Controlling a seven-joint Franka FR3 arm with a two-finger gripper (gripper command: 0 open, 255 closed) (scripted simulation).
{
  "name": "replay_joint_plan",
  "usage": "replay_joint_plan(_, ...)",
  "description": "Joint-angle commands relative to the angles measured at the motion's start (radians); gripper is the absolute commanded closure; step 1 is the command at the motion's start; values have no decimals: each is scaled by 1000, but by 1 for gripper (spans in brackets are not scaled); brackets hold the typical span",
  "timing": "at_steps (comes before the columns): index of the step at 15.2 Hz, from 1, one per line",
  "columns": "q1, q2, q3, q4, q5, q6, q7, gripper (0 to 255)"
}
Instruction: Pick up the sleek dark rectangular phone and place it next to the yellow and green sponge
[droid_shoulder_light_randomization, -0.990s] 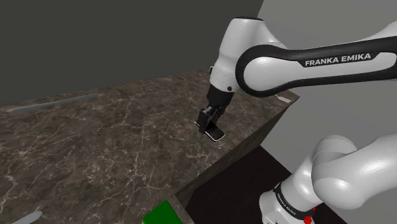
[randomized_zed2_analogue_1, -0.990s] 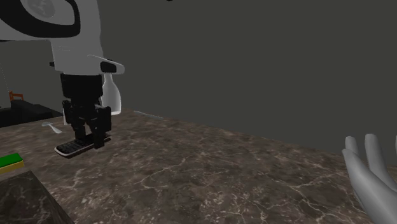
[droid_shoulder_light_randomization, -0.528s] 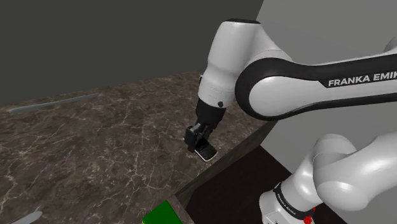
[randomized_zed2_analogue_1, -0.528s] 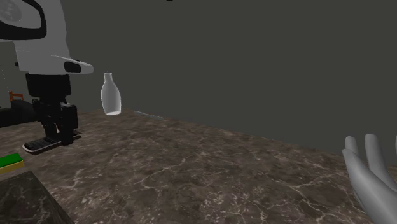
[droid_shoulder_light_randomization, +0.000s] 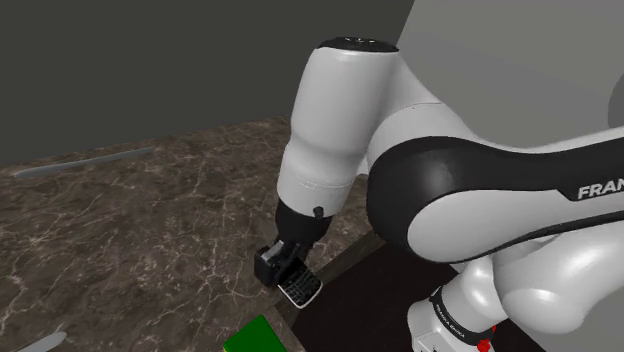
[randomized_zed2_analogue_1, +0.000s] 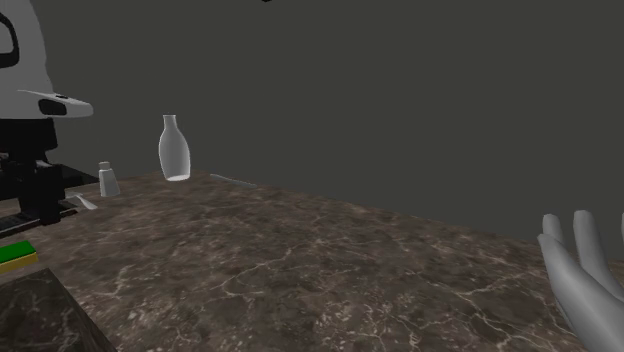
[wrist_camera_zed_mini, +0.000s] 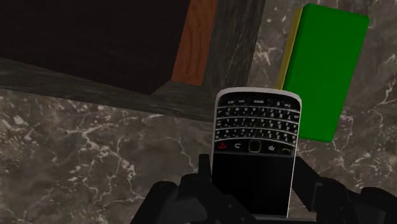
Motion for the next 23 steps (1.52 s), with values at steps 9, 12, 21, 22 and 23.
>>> replay_joint_plan(9,26,235,219,223,-115,28,330,255)
replay_joint_plan(12,41,341,277,310,-203,28,452,255)
replay_joint_plan(21,142,576,308,453,-417,45,682,255)
replay_joint_plan(22,144,583,306,446,-424,57,686,255)
replay_joint_plan(23,147,591,303,440,-431,69,690,255)
